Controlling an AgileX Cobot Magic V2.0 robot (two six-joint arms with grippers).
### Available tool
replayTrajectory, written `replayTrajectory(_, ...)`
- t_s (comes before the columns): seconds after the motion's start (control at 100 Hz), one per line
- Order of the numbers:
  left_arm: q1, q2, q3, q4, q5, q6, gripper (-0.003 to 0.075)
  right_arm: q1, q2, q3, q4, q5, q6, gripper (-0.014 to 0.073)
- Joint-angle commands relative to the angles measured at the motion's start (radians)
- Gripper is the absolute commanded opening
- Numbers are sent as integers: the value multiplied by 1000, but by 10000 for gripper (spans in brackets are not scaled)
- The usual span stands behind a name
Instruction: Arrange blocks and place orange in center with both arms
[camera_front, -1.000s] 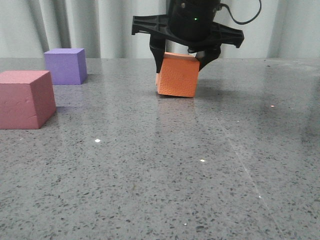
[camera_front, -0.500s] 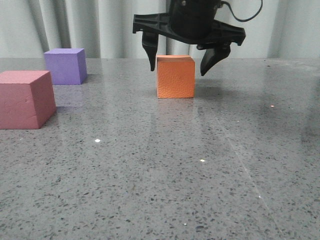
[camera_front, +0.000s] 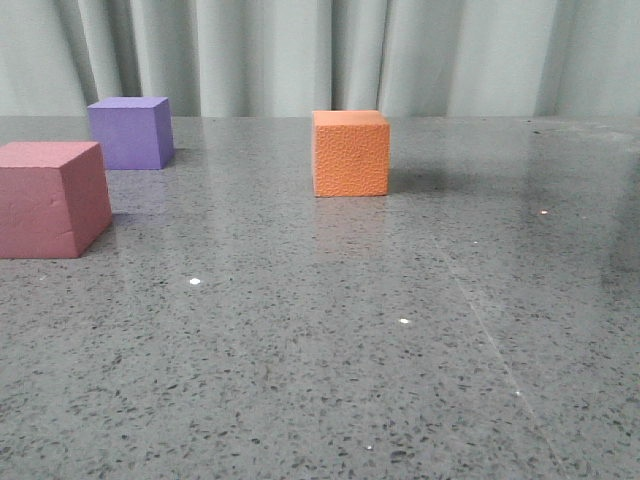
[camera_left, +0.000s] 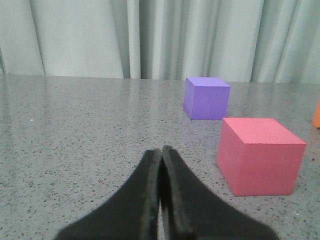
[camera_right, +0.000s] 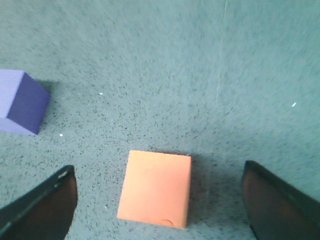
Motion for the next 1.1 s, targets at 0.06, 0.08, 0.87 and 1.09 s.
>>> replayTrajectory(0.06,-9,-34,55,-8,-87,1,-19,1,-133,24,-50,-25,-83,654)
replayTrajectory(0.08,-9,-34,55,-8,-87,1,-19,1,-151,39,-62,-25,-83,654)
replayTrajectory(0.87,-9,-34,55,-8,-87,1,-19,-98,-918,727,-152,5,-82,-67)
replayTrajectory(1.09,-9,-34,55,-8,-87,1,-19,-98,-1082,810,-154,28,-82,-67)
